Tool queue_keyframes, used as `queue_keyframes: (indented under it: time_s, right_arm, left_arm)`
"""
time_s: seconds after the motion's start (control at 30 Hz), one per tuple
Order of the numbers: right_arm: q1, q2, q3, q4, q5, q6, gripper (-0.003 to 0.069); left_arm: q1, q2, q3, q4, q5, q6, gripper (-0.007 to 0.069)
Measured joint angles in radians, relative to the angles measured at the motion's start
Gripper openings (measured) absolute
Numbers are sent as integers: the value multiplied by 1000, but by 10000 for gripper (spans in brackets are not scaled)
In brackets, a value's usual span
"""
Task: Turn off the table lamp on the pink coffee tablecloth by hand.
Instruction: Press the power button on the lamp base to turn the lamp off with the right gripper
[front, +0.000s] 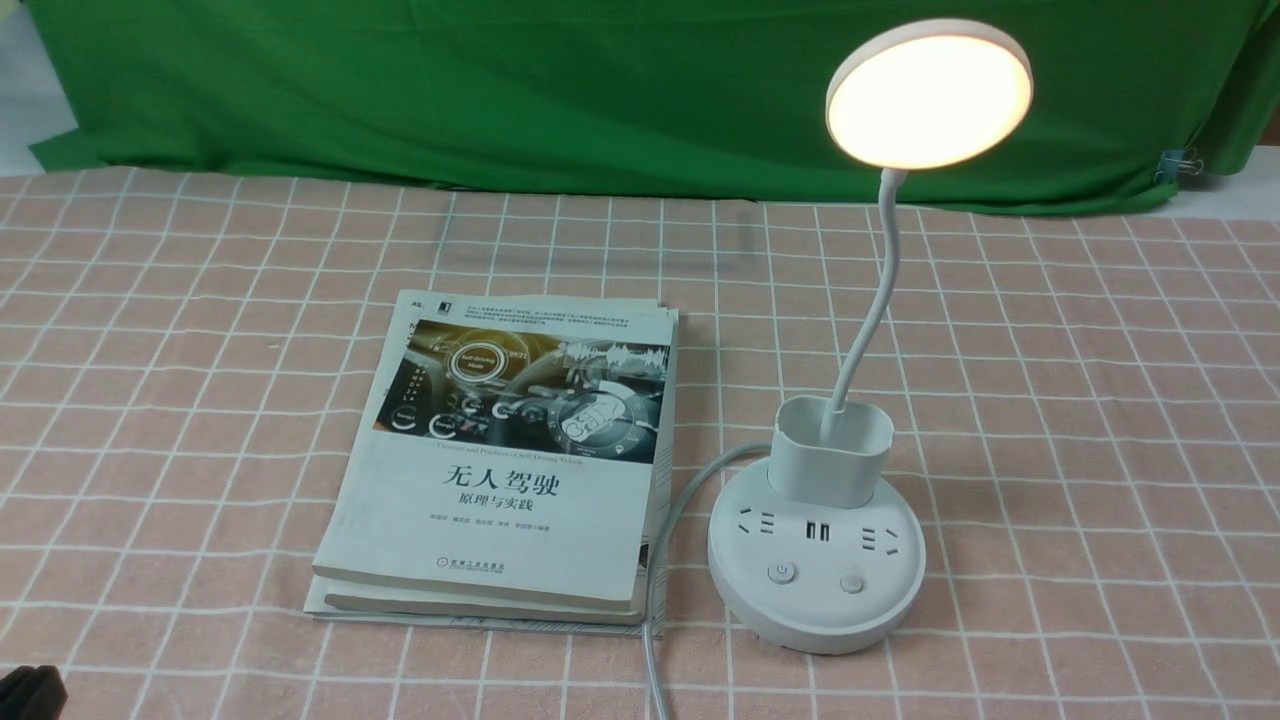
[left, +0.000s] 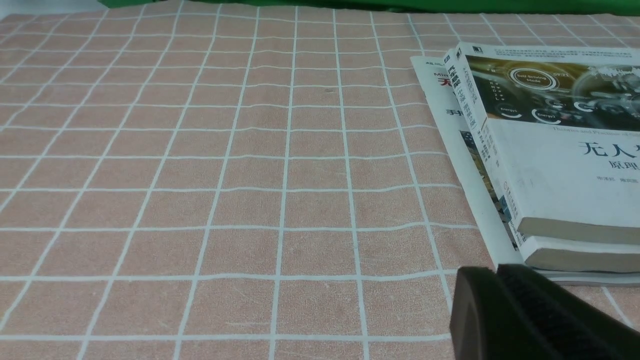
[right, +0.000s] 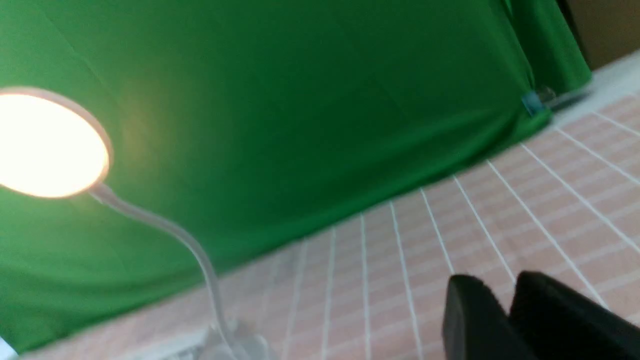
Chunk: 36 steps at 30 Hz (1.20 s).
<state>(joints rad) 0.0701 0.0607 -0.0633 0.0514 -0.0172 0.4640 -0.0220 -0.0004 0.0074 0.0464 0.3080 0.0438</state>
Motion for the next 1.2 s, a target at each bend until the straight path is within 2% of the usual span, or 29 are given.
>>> queue_keyframes:
  time_s: [0.03,0.07,0.17,0.23,0.33,0.43,0.57,0.7,0.83,1.2]
  right_arm:
    - [1,8,-10,0,17,0,148]
    - [17,82,-120,0,159,-72,106]
    - [60,269,-328,0,402,-199,57]
    - [80,338,-414,0,509,-245,51]
    - [125,592,-602,0,767,-337,45]
    - [147,761,-691,0,848,-371,45]
    - [229,1002,-784,8,874,-394,43]
    - [409,1237,-868,16,839,-403,43]
    - [520,1407,-949,29,793,-402,43]
    - [537,1503,-998,29,659,-365,44]
  left_arm:
    - [0,0,0,0,0,0,6]
    - [0,0,0,0,0,0,6]
    - [0,0,0,0,0,0,6]
    - [0,0,0,0,0,0,6]
    - [0,0,0,0,0,0,6]
    - [0,0,0,0,0,0,6]
    - [0,0,0,0,0,0,6]
    - [0,0,0,0,0,0,6]
    - [0,0,0,0,0,0,6]
    - [0,0,0,0,0,0,6]
